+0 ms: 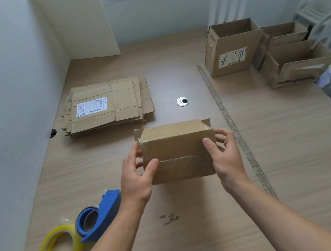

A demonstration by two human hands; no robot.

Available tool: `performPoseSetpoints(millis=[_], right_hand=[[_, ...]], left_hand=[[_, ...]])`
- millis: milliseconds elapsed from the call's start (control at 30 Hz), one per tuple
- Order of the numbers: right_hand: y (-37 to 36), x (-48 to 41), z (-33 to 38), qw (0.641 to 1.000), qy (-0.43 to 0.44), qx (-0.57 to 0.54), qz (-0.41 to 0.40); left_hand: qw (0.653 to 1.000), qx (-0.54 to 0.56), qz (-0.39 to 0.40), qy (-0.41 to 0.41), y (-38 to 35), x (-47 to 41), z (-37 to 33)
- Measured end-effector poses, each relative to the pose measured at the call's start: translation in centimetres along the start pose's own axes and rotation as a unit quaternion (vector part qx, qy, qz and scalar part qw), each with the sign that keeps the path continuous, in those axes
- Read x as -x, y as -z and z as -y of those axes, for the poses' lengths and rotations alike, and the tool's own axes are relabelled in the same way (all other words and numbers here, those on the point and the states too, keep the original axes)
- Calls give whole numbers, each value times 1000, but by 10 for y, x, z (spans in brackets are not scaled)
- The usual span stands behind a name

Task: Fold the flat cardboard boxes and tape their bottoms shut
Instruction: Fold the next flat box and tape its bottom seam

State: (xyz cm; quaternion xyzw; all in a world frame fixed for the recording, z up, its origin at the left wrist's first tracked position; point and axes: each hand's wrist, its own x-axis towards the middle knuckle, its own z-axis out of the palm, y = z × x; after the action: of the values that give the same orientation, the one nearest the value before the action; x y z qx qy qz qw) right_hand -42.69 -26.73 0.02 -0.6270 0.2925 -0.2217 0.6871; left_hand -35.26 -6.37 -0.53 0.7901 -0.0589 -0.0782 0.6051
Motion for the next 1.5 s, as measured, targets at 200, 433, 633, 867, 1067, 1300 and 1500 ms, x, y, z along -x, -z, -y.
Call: performPoseSetpoints(millis=[200, 433, 633, 867, 1067, 1300, 1500], right_hand=[[8, -8, -2, 1000, -21, 8, 9], [14, -6, -14, 998, -49, 31, 31], [12, -9, -25, 992, -75, 77, 73], [11, -14, -37, 985, -150, -8, 81], [15, -16, -44, 977, -185, -20, 106], [23, -13, -52, 965, -231, -83, 97], [26, -10, -63, 973, -207, -31, 102]], left_hand=[[1000, -9, -24, 14, -6, 5, -2], [992, -107, -71, 15, -6, 8, -9], [986, -52, -72, 143, -10, 0, 1], [962, 42, -86, 257, -15, -2, 13], [938, 110, -91, 316, -19, 2, 16], [983, 17, -69, 168, -27, 22, 35], [958, 184, -37, 216, -14, 24, 48]])
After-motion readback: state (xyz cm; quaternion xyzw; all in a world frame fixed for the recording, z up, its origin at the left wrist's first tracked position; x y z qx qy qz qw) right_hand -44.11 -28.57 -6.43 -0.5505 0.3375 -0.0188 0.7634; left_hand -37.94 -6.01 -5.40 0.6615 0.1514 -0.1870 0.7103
